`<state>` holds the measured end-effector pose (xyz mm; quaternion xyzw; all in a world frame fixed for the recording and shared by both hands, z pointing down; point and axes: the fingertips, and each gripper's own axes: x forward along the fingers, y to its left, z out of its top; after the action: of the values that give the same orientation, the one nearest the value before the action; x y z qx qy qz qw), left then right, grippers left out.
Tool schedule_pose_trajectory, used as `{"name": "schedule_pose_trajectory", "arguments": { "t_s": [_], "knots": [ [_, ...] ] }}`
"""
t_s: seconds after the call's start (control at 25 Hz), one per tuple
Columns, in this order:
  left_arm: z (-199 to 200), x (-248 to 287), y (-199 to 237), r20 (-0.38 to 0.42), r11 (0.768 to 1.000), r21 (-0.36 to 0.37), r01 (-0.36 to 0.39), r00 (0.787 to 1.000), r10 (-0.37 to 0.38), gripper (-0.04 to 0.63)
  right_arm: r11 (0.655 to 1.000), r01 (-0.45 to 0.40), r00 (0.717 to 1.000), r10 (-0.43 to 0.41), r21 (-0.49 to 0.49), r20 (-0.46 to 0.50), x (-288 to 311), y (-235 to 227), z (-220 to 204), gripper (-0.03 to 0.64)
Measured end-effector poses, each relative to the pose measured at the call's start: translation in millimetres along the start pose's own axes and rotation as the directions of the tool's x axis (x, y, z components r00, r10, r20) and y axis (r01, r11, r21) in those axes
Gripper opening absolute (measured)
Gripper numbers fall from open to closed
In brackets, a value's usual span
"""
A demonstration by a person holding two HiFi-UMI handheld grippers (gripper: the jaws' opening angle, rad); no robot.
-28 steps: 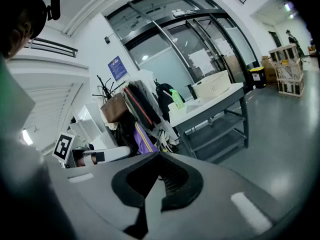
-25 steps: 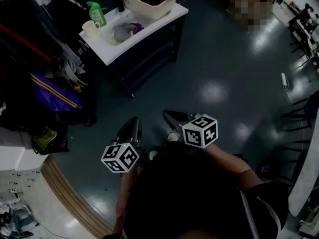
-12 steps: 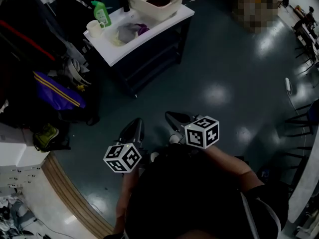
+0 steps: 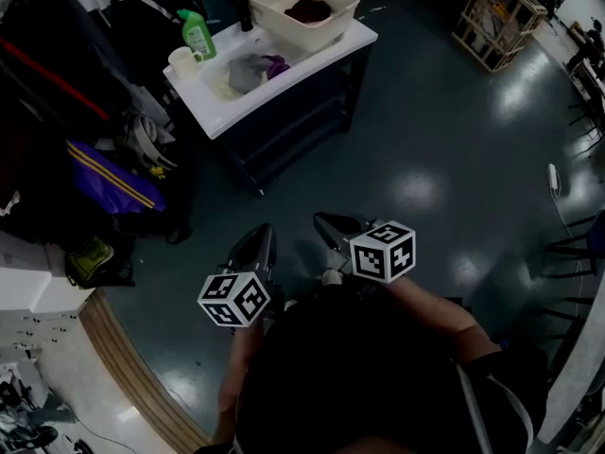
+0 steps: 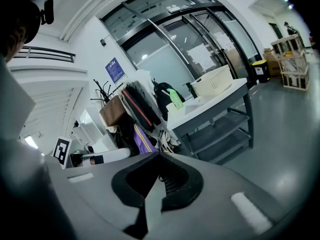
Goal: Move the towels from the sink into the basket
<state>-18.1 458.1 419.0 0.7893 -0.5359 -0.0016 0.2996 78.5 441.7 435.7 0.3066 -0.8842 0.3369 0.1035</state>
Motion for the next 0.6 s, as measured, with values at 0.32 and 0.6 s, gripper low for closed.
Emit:
{"name": "schedule_pose_trajectory", "arguments": {
  "t_s": [0.32,0.6],
  "knots": [
    [10.8,43.4,-7.6,0.002,1.0,0.004,-0.026,1.0,0.026,0.006,0.999,-0.037,0.999,0.037,-0.012,-0.026,8.0,-30.4,19.7,-0.003],
    [11.2,70.5,-20.7,-0.002,0.999,0.007,-0.048,0.999,0.048,0.006,0.998,-0.055,0.998,0.055,-0.006,-0.033,5.2,-58.8,30.9,-0.003]
  ]
}}
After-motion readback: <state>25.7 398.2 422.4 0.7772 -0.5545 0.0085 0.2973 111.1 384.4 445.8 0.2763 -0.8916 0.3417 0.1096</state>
